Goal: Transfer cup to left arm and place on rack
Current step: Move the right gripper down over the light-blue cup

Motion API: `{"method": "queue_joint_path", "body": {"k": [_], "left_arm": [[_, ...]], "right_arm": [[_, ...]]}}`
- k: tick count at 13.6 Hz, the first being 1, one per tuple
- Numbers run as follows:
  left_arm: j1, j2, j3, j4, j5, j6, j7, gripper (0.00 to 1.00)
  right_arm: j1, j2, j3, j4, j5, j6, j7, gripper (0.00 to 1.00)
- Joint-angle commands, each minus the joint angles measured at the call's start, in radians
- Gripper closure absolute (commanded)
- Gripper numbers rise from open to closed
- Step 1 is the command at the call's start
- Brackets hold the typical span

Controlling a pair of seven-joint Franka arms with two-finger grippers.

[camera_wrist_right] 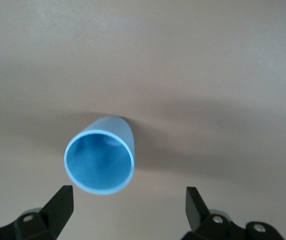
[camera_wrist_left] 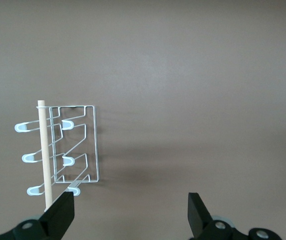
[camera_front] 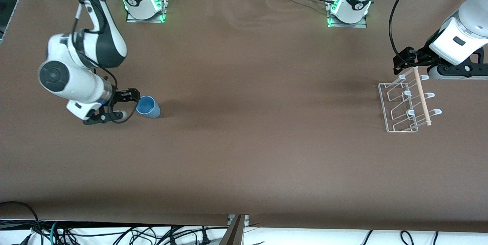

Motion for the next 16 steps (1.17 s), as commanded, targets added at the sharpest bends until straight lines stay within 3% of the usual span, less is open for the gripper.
{"method": "queue_joint_path", "body": {"k": [1, 10, 11, 13, 16], "left_arm": [[0.003, -0.002, -0.003, 0.013, -0.024, -0.018, -0.009, 0.0], [0.0, -0.002, -0.005, 0.013, -0.024, -0.018, -0.007, 0.0], [0.0, -0.002, -0.005, 0.013, -0.024, -0.018, -0.009, 0.0], [0.002, -0.002, -0.005, 0.013, -0.024, -0.018, -0.008, 0.0], [0.003, -0.002, -0.005, 0.013, -0.029, -0.018, -0.007, 0.0]], "right_arm": [[0.01, 0.037, 0.003, -0.004, -0.006, 0.052, 0.014, 0.01], [0.022, 0.13, 0.001, -0.004, -0.015, 0.119, 0.001, 0.02], [0.024, 0.137, 0.001, -0.002, -0.015, 0.122, 0.0, 0.07], [0.026, 0.146, 0.001, -0.002, -0.015, 0.122, 0.0, 0.28], [0.026, 0.152, 0.001, 0.001, -0.015, 0.13, -0.003, 0.83]]}}
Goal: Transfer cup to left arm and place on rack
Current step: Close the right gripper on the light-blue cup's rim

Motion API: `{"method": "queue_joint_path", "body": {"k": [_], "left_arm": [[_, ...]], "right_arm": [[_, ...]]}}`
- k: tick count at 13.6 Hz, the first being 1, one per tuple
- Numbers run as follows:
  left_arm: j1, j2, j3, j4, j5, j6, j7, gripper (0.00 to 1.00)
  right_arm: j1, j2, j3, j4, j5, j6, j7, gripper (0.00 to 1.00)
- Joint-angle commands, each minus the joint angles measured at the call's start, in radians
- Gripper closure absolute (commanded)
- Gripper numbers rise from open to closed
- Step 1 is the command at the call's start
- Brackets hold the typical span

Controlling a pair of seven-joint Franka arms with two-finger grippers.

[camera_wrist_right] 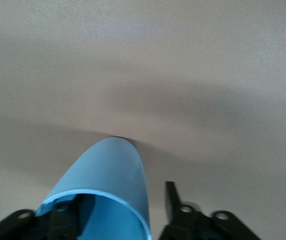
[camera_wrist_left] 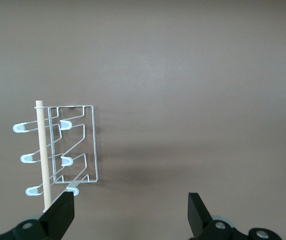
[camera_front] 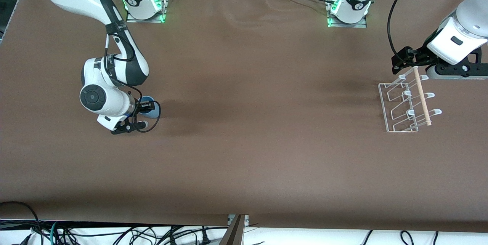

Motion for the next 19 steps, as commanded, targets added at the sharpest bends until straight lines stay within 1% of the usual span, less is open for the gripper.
{"method": "queue_joint_path", "body": {"k": [1, 2, 6, 8, 9, 10, 12, 16, 19], "left_arm": [[0.006, -0.002, 0.0, 0.013, -0.029, -0.017, -0.008, 0.0], [0.006, -0.002, 0.0, 0.013, -0.029, -0.017, -0.008, 0.0], [0.006, -0.001, 0.0, 0.013, -0.03, -0.015, -0.008, 0.0], [0.006, -0.002, 0.0, 0.013, -0.03, -0.015, -0.008, 0.0], [0.005, -0.002, 0.0, 0.014, -0.03, -0.015, -0.009, 0.0], [0.005, -0.002, 0.0, 0.014, -0.03, -0.017, -0.008, 0.0], [0.005, -0.002, 0.0, 0.014, -0.03, -0.017, -0.009, 0.0], [0.005, -0.002, -0.002, 0.013, -0.03, -0.017, -0.008, 0.0], [0.006, -0.002, -0.002, 0.014, -0.03, -0.017, -0.008, 0.0]], "right_arm": [[0.001, 0.004, 0.001, -0.001, -0.014, 0.019, -0.004, 0.97], [0.001, 0.008, 0.001, 0.001, -0.014, 0.02, -0.004, 1.0], [0.003, 0.007, 0.002, 0.012, -0.01, 0.017, 0.01, 1.0], [0.024, 0.005, 0.002, 0.045, 0.001, 0.005, 0.011, 1.0], [0.036, 0.005, 0.002, 0.062, 0.025, 0.004, 0.025, 1.0], [0.053, 0.005, 0.002, 0.071, 0.054, 0.003, 0.103, 1.0], [0.122, 0.01, 0.002, 0.103, 0.061, 0.003, 0.256, 1.0], [0.234, 0.017, 0.002, 0.148, 0.071, 0.004, 0.499, 1.0], [0.32, 0.062, 0.002, 0.234, 0.143, 0.008, 0.701, 1.0]]}}
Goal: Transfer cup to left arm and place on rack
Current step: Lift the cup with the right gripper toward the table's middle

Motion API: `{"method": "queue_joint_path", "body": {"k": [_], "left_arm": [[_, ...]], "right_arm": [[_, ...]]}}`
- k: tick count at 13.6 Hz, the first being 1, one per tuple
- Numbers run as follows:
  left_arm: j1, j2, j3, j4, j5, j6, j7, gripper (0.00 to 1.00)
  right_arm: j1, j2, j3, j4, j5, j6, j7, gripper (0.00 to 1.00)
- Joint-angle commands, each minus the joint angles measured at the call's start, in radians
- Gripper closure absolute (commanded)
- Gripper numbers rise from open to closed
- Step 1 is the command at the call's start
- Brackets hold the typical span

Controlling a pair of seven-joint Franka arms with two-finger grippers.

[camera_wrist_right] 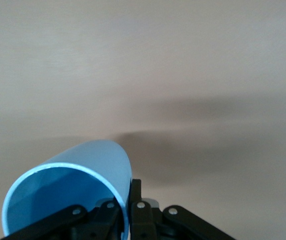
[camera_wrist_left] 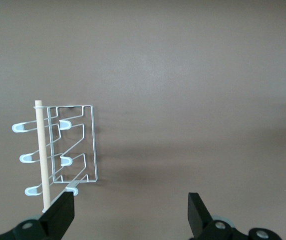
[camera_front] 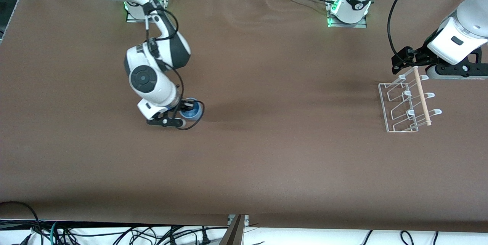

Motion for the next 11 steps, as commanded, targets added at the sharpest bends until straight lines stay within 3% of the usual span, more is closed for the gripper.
{"method": "queue_joint_path", "body": {"k": [1, 5, 9, 11], "left_arm": [[0.006, -0.002, -0.003, 0.014, -0.027, -0.017, -0.007, 0.0], [0.006, -0.002, -0.003, 0.013, -0.027, -0.017, -0.007, 0.0], [0.006, -0.004, -0.003, 0.013, -0.027, -0.02, -0.007, 0.0], [0.006, -0.002, -0.003, 0.014, -0.027, -0.02, -0.007, 0.0]], "right_arm": [[0.067, 0.079, -0.007, 0.127, 0.066, -0.005, 0.176, 1.0], [0.16, 0.148, -0.007, 0.261, 0.137, -0.002, 0.407, 1.0], [0.244, 0.139, -0.007, 0.304, 0.278, -0.005, 0.546, 1.0], [0.246, 0.145, -0.006, 0.334, 0.389, 0.002, 0.589, 1.0]]}}
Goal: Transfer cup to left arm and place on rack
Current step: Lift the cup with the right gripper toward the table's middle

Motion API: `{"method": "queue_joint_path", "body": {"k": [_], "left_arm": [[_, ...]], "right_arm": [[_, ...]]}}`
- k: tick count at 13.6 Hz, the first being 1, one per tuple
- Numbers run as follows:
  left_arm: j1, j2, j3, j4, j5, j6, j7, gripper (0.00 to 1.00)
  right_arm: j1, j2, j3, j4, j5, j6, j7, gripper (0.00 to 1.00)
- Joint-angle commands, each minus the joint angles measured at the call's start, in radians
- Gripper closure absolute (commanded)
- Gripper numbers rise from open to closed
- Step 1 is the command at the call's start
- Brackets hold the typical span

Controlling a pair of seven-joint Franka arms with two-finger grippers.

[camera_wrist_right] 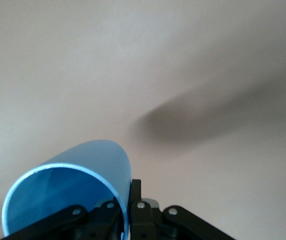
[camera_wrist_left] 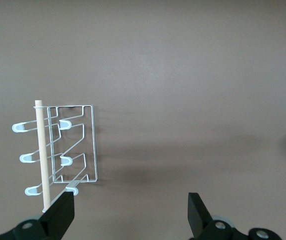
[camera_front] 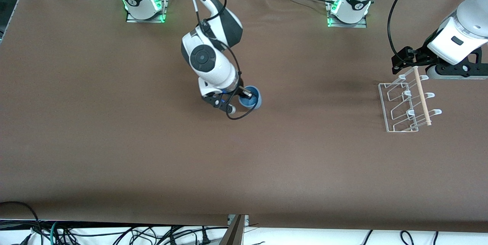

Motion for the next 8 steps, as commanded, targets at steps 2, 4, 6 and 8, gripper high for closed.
{"method": "queue_joint_path", "body": {"k": [2, 4, 6, 8], "left_arm": [[0.006, -0.002, -0.003, 0.013, -0.027, -0.019, -0.007, 0.0], [0.006, -0.002, -0.003, 0.014, -0.027, -0.019, -0.009, 0.0], [0.006, -0.002, -0.003, 0.013, -0.027, -0.019, -0.008, 0.0], [0.004, -0.002, -0.003, 0.013, -0.027, -0.019, -0.009, 0.0]], "right_arm": [[0.002, 0.01, -0.01, 0.084, 0.217, -0.011, 0.046, 1.0], [0.004, 0.007, -0.01, 0.113, 0.293, -0.013, 0.069, 1.0], [0.004, 0.01, -0.01, 0.145, 0.328, -0.001, 0.177, 1.0], [0.004, 0.01, -0.009, 0.174, 0.343, 0.0, 0.225, 1.0]]}}
